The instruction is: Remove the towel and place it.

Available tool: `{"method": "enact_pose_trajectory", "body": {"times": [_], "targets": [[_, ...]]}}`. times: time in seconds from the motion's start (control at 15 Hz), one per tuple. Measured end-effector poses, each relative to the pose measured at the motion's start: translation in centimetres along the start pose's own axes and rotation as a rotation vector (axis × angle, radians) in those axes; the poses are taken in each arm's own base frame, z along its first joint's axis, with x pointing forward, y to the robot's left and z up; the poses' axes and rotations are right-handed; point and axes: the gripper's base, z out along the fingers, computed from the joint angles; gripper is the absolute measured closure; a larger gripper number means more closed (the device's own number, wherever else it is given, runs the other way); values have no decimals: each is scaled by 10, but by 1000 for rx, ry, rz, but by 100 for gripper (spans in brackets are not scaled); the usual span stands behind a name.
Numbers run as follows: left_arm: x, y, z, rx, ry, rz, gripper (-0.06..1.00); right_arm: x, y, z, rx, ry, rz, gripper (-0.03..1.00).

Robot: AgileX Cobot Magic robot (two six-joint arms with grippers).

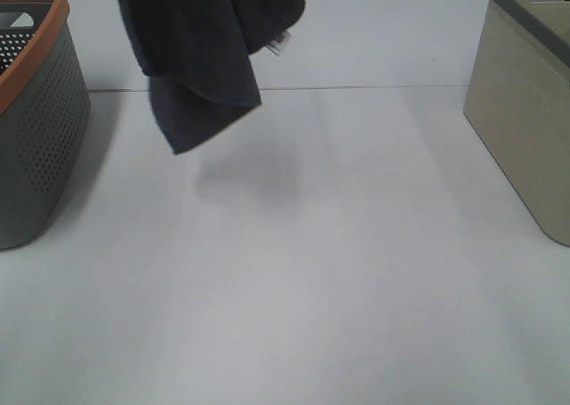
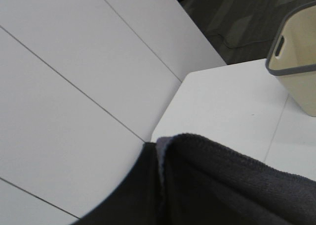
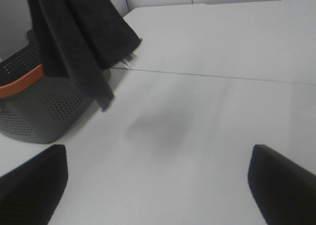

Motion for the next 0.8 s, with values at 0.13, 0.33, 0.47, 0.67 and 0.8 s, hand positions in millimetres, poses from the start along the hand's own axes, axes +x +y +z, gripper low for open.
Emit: {"method": "enact_pose_trajectory", "body": {"times": [0.13, 0.33, 0.47, 0.67, 0.8], "targets": [[5, -9, 21, 50, 11, -3, 94, -3, -1, 10, -44, 2, 1, 1], [12, -27, 47, 120, 29, -12, 94, -10, -5, 30, -103, -3, -13, 1], [14, -37, 58, 150, 32, -14, 94, -9, -10, 44, -122, 21, -40, 1], [14, -43, 63, 169, 32, -15, 94, -5, -21, 74, -164, 59, -38, 1], [12, -44, 63, 173, 28, -15, 94, -1, -25, 95, -231, 60, -13, 1]]}}
